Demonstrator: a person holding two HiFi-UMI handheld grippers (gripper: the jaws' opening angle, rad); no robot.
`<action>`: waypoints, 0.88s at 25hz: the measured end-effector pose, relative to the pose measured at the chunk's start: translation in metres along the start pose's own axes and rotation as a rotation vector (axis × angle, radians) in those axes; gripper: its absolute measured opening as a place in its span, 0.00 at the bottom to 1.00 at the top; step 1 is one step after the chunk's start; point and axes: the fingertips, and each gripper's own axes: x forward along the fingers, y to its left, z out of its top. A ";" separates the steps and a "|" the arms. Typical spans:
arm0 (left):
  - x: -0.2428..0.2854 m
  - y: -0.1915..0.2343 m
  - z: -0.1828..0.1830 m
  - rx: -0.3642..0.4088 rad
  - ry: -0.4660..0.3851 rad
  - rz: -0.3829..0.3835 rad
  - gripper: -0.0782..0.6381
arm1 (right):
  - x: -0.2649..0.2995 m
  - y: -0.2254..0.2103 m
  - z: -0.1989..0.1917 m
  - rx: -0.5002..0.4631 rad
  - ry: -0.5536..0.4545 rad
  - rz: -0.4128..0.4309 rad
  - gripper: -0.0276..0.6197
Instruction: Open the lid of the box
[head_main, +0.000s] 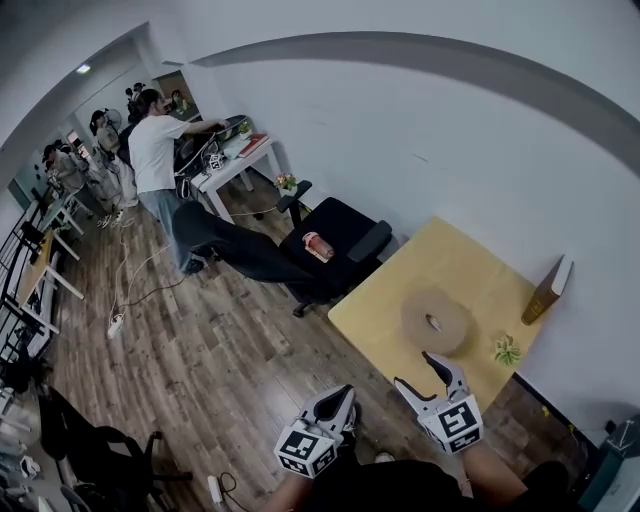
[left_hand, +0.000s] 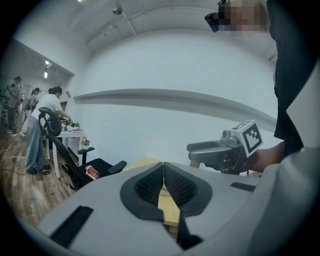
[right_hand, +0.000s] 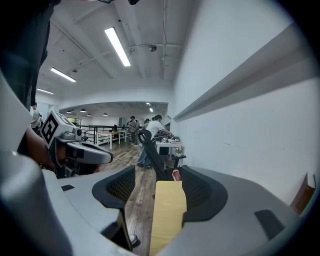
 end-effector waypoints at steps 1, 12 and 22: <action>0.005 0.006 0.002 -0.006 -0.001 -0.005 0.14 | 0.006 -0.004 0.000 0.003 0.005 -0.005 0.50; 0.072 0.079 0.029 0.028 0.025 -0.121 0.14 | 0.076 -0.046 0.029 0.047 0.015 -0.107 0.52; 0.130 0.101 0.042 0.068 0.052 -0.302 0.14 | 0.100 -0.089 0.007 0.126 0.099 -0.263 0.52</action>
